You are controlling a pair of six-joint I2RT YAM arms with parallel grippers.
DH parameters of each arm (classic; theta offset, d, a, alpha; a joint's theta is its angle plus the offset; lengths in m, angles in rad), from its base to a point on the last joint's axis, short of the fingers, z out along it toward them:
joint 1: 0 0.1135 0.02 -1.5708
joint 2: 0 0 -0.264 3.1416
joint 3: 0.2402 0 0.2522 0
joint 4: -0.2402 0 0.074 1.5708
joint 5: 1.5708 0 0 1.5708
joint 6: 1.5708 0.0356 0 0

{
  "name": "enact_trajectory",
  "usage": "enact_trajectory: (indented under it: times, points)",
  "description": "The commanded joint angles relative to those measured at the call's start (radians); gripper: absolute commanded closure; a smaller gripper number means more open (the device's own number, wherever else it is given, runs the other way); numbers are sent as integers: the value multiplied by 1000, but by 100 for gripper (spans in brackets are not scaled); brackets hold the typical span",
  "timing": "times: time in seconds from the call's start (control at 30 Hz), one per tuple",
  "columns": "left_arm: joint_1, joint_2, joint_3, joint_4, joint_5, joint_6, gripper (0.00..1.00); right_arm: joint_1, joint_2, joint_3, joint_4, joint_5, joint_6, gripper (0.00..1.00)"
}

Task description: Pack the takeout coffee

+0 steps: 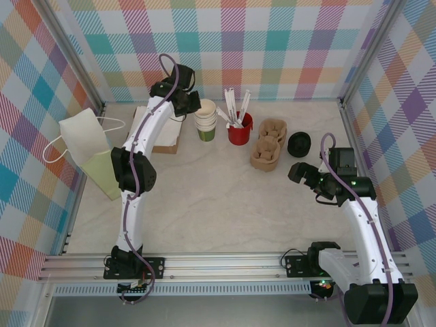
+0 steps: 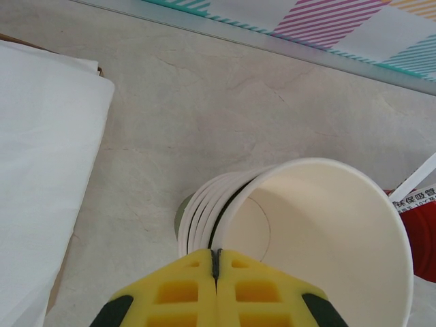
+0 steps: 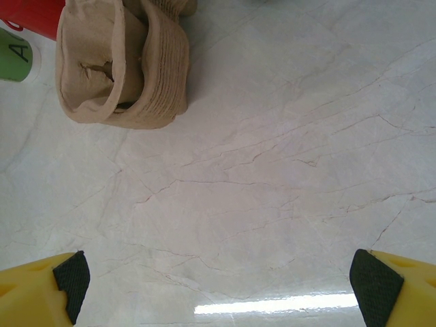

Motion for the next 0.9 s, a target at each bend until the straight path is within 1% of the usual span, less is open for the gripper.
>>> enact_trajectory:
  times: [0.0,0.47,0.87]
  points:
    - [-5,-90,44,-17,4,-3,100,-3,-2,2,3,-5,-4,0]
    - [1,-160,53,4,16,-33,100,-2,-8,20,-15,-6,0,0]
    - [3,-307,46,7,66,-28,100,-2,-16,45,-28,-12,6,0]
